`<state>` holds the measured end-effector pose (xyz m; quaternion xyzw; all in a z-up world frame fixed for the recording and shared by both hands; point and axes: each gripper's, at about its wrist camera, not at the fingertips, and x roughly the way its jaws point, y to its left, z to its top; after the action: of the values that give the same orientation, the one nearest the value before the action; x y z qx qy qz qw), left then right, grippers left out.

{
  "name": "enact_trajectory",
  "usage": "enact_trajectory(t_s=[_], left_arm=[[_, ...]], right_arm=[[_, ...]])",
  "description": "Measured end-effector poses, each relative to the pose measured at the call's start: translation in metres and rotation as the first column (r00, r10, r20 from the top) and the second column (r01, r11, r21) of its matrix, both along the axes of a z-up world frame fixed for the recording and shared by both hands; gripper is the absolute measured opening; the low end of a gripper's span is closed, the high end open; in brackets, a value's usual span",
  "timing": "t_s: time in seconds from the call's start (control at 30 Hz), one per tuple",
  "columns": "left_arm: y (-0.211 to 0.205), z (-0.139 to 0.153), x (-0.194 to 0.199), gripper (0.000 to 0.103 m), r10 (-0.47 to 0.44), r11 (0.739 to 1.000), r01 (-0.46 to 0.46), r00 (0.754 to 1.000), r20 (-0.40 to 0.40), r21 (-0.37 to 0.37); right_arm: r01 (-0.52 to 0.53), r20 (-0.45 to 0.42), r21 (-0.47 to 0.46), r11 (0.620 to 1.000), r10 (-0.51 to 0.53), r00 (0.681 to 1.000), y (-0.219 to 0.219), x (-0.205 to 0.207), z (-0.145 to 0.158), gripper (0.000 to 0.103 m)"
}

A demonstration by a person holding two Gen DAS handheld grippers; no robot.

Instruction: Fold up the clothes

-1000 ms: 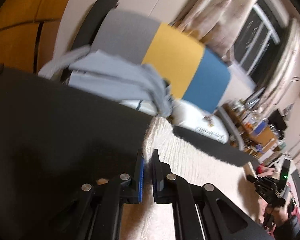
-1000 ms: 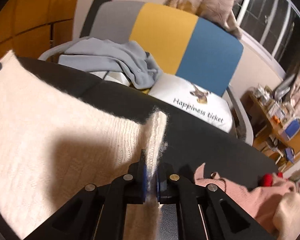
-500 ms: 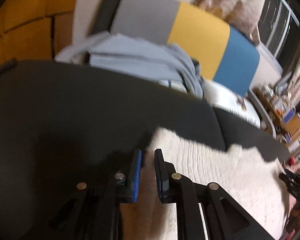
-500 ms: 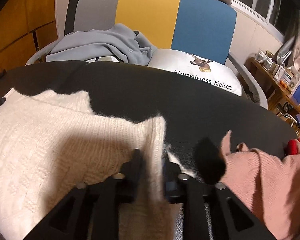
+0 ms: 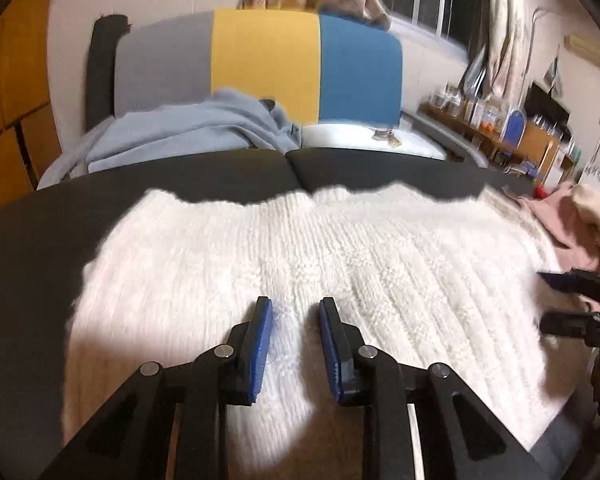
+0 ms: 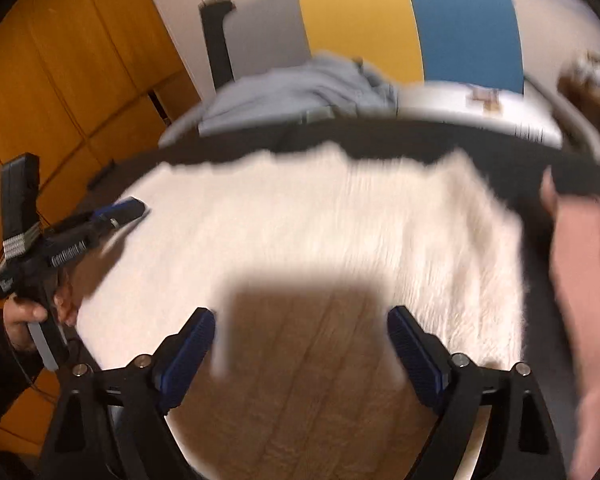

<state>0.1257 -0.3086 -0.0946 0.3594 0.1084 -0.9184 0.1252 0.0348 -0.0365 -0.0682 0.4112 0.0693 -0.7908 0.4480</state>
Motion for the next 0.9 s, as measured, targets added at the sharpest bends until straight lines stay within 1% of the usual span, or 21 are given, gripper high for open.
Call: enact_trajectory(t_s=[0.03, 0.13, 0.2, 0.27, 0.33, 0.37, 0.47, 0.53, 0.6, 0.7, 0.77, 0.87, 0.9], left_arm=[[-0.001, 0.0, 0.007, 0.023, -0.009, 1.0, 0.009, 1.0, 0.001, 0.016], [-0.002, 0.001, 0.025, 0.023, -0.014, 1.0, 0.014, 1.0, 0.022, 0.008], [-0.005, 0.005, 0.036, 0.023, -0.002, 1.0, 0.002, 0.999, 0.049, -0.001], [0.006, 0.011, 0.031, 0.023, -0.026, 1.0, 0.026, 0.999, 0.047, 0.018], [0.02, 0.018, 0.021, 0.022, -0.062, 0.997, 0.06, 0.997, 0.035, 0.046], [0.028, 0.021, 0.017, 0.023, -0.079, 0.995, 0.078, 0.996, 0.028, 0.059], [0.05, 0.03, 0.002, 0.025, -0.131, 0.987, 0.13, 0.991, 0.008, 0.099], [0.064, 0.037, -0.008, 0.025, -0.165, 0.978, 0.165, 0.986, -0.007, 0.126], [0.079, 0.042, -0.018, 0.025, -0.205, 0.968, 0.205, 0.979, -0.019, 0.146], [0.112, 0.042, -0.038, 0.025, -0.298, 0.946, 0.297, 0.955, -0.016, 0.131], [0.129, 0.04, -0.048, 0.025, -0.356, 0.925, 0.355, 0.934, -0.016, 0.134], [0.144, 0.041, -0.057, 0.025, -0.404, 0.906, 0.402, 0.915, -0.01, 0.133], [0.147, 0.039, -0.062, 0.025, -0.417, 0.901, 0.414, 0.909, -0.004, 0.129]], right_arm=[[-0.018, 0.011, -0.01, 1.0, 0.018, 1.0, 0.004, 0.007, -0.001, 0.095], [-0.087, 0.083, -0.041, 0.995, 0.09, 0.993, 0.02, 0.022, 0.006, 0.096], [-0.096, 0.158, -0.106, 0.99, 0.112, 0.981, 0.045, 0.027, 0.013, 0.096], [-0.074, 0.205, -0.179, 0.981, 0.111, 0.972, 0.081, 0.034, 0.021, 0.103], [-0.046, 0.224, -0.225, 0.973, 0.098, 0.97, 0.122, 0.042, 0.024, 0.103], [-0.046, 0.222, -0.232, 0.971, 0.1, 0.97, 0.138, 0.046, 0.023, 0.103], [-0.056, 0.212, -0.248, 0.967, 0.11, 0.971, 0.171, 0.056, 0.013, 0.103], [-0.063, 0.216, -0.261, 0.963, 0.122, 0.969, 0.178, 0.057, 0.002, 0.103], [-0.093, 0.221, -0.286, 0.954, 0.16, 0.962, 0.173, 0.055, -0.002, 0.103], [-0.146, 0.225, -0.326, 0.934, 0.226, 0.948, 0.163, 0.052, -0.008, 0.103], [-0.18, 0.226, -0.352, 0.919, 0.27, 0.936, 0.156, 0.05, -0.012, 0.103], [-0.229, 0.225, -0.391, 0.891, 0.334, 0.915, 0.145, 0.047, -0.017, 0.103], [-0.241, 0.24, -0.405, 0.882, 0.357, 0.903, 0.141, 0.044, -0.019, 0.103]])
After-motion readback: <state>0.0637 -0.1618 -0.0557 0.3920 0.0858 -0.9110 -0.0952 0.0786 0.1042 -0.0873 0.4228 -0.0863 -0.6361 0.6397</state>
